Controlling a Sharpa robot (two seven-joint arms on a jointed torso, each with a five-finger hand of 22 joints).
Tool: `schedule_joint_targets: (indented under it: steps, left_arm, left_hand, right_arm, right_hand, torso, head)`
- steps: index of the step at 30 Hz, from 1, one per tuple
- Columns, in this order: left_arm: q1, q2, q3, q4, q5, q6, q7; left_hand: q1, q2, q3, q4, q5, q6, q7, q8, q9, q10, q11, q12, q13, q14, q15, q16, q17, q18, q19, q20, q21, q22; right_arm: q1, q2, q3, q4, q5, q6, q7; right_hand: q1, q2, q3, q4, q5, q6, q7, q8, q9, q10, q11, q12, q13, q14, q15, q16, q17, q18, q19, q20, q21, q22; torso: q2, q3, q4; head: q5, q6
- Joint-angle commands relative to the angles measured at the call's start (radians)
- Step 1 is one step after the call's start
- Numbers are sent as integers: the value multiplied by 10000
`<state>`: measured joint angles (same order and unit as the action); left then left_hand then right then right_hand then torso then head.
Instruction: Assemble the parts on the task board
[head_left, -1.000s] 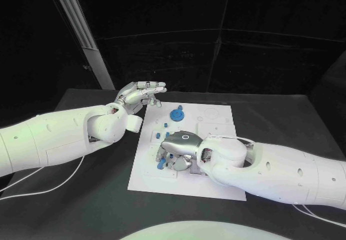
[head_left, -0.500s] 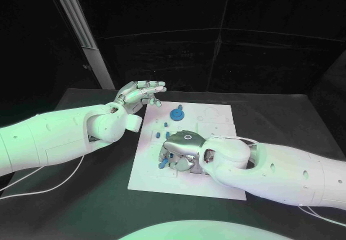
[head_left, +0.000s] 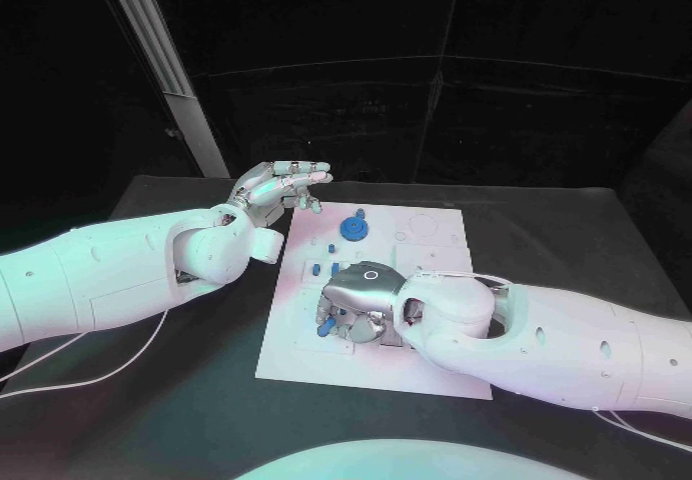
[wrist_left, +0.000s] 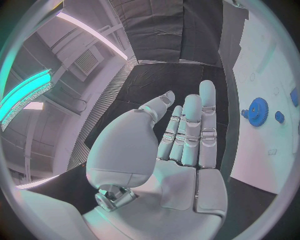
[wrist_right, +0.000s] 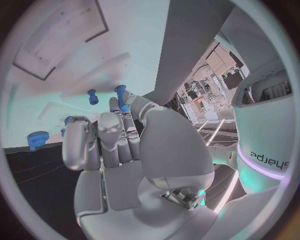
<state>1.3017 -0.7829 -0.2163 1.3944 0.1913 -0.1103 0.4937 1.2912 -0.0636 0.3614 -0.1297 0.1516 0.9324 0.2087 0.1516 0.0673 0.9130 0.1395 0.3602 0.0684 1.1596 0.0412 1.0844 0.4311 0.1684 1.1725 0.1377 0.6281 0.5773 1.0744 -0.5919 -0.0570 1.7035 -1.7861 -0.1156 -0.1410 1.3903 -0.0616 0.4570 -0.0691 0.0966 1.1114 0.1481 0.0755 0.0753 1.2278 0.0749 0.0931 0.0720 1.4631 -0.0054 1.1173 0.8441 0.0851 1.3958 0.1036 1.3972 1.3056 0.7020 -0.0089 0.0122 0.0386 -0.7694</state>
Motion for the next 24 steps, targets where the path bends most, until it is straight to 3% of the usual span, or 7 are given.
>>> schedule_joint_targets:
  steps: [1,6,12,21,24]
  left_arm:
    - [13,-1,7,17,-43,119,28]
    - [14,0,7,23,-43,143,-5]
    - [14,2,7,19,-43,153,-26]
    - [14,6,7,-7,-43,158,-48]
    - [14,6,7,-10,-43,159,-51]
  left_hand:
    - [37,90,-47,-1,34,-64,9,69,7,-87,-11,59,17,-48,21,30,-11,149,58,2,-34,-12]
    - [37,90,-47,-1,34,-64,9,69,7,-87,-11,59,17,-48,21,30,-11,149,58,2,-34,-12]
    - [46,96,-69,-3,33,-69,9,83,7,-97,-12,83,17,-52,20,37,-20,149,63,1,-42,-21]
    - [8,110,-111,30,29,-83,16,94,6,-117,-5,108,15,-58,28,45,-32,145,67,6,-55,-35]
    - [8,110,-111,30,29,-83,16,94,6,-117,-5,108,15,-58,28,45,-32,145,67,6,-55,-35]
  right_arm:
    - [8,66,-6,-10,-232,70,-76]
    - [9,162,-6,-30,-256,-194,4]
    - [9,255,-6,-111,-236,-111,-21]
    - [10,324,-7,-188,-82,314,42]
    - [10,328,-7,-195,-4,263,63]
  right_hand:
    - [-129,-25,-14,53,50,73,-10,6,6,28,-1,25,-7,-37,-34,-11,-24,-168,-8,-38,5,-20]
    - [-147,-33,-22,68,83,54,-9,-11,1,12,-2,9,-11,-41,-36,-13,-30,-168,-10,-43,2,-23]
    - [-225,-66,-65,125,143,35,-5,-33,-4,-7,6,-16,-17,-44,-32,-17,-42,-169,-13,-46,-3,-26]
    - [-698,-439,-433,437,445,-315,67,-148,-78,-359,110,-247,-83,-152,52,-292,-459,-110,-202,15,-202,-293]
    - [-783,-611,-631,527,476,-789,143,-152,-116,-1066,244,-319,-112,-360,165,-834,-1184,14,-559,99,-591,-822]
  torso:
    - [2,-6,0]
    - [6,-3,4]
    - [0,-12,3]
    - [-13,-7,-8]
    - [-10,-5,-5]
  head:
    - [0,-2]
    - [6,3]
    - [10,7]
    - [-2,1]
    - [-4,-5]
